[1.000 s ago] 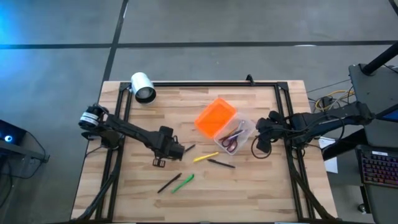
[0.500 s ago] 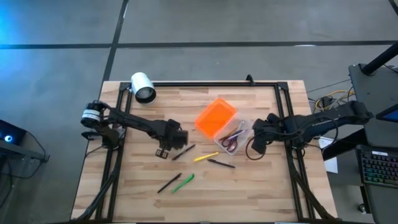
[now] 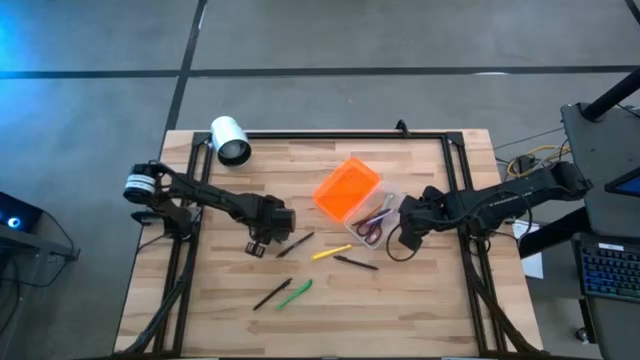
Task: Pick & place school supplies into a supply box
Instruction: Put the black pen into the orange supply box
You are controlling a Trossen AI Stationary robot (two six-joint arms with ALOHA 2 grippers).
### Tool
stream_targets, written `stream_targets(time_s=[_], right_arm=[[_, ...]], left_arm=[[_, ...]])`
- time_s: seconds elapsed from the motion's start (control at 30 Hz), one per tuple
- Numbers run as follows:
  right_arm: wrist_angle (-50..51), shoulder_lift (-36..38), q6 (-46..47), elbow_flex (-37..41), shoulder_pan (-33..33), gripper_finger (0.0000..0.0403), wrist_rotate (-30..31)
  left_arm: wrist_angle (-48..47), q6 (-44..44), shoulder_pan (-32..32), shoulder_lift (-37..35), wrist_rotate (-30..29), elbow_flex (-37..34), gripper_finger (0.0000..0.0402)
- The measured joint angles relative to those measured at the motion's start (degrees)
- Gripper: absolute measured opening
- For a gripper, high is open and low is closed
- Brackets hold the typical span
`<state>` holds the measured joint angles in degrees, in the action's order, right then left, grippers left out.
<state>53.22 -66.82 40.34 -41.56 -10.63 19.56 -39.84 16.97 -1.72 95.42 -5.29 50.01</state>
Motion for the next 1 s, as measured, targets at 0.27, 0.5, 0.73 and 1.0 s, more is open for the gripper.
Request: stream_targets(time_s=[0.27,0.5,0.73,1.0], right_arm=[[-2.03,3.35,0.73,-0.18,0.0,0.0223,2.14],[-3.82,8.16,8.59,-1.56,0.0,0.021,9.9],[-4.18,13.23,17.88,-1.81,0.02,0.0198,14.24],[-3.31,17.67,12.66,-1.81,0.04,0.0191,14.58]], left_arm=[[2.05,-3.61,0.26,0.15,0.72,-0.69,0.0014],[11.21,-22.42,1.87,0.0,6.35,-0.44,0.0013],[29.53,-43.43,3.38,-0.93,14.75,3.29,0.0012],[42.15,-58.92,3.62,0.3,10.69,15.94,0.0011]])
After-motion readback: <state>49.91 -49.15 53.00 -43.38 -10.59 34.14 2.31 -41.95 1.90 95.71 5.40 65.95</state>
